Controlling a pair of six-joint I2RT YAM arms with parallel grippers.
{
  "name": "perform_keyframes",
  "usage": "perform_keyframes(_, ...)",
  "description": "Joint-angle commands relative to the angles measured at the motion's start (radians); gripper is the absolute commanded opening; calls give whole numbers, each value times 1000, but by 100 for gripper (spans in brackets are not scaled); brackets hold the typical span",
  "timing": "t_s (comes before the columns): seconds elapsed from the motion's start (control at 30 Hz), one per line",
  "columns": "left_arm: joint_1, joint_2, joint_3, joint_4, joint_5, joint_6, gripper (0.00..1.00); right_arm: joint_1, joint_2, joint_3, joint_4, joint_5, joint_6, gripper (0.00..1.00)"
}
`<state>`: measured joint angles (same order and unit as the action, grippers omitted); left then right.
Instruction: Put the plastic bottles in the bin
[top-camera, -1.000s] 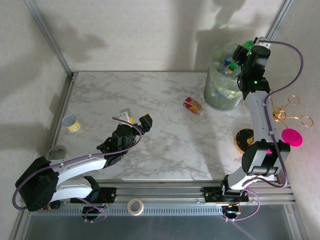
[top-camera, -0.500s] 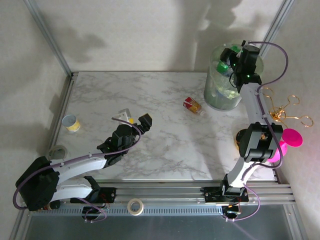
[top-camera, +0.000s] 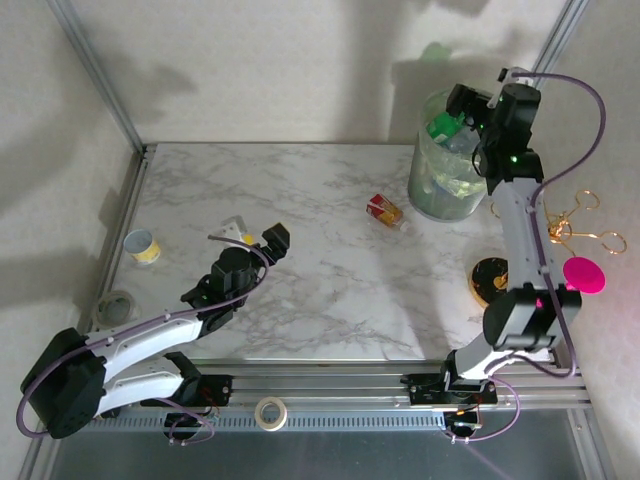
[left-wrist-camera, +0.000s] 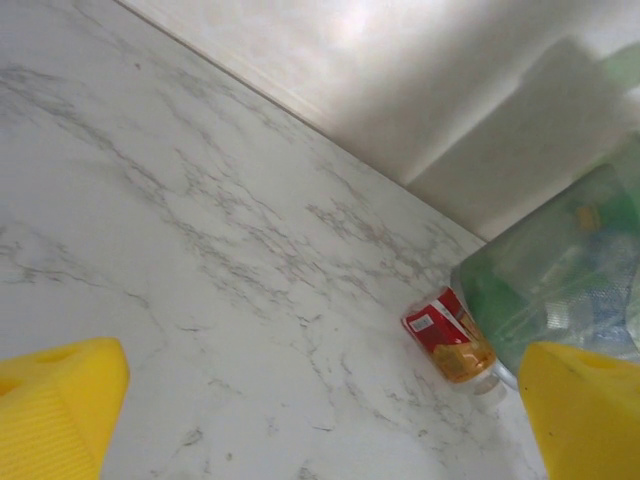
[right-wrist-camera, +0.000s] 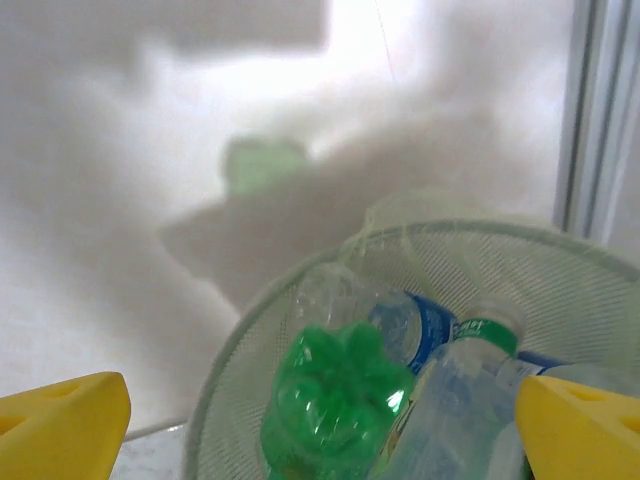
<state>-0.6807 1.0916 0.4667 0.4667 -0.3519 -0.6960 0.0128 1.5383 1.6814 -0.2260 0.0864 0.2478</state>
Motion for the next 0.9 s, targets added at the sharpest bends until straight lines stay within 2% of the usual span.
perform_keyframes(0.0, 28, -24, -21, -8, 27, 11, 100, 66, -85, -109, 6, 49, -50, 99)
perform_keyframes(0.2, 61, -27, -36, -6, 59, 7, 100, 272, -194, -322, 5, 86, -99, 99)
perform_keyframes(0.33, 77, -28, -58, 0, 52, -11, 100, 395, -241, -466, 0, 43, -96, 99)
perform_keyframes(0.43, 96, -24, -76, 16, 63, -31, 100, 451, -240, -547, -10, 7, -80, 99)
perform_keyframes(0.67, 135, -48, -112, 17, 91, -59, 100, 480, -139, -627, -29, 31, -135, 99)
perform_keyframes(0.87, 177, -98, -143, -12, 120, -75, 100, 479, 45, -486, -111, 157, -270, 99)
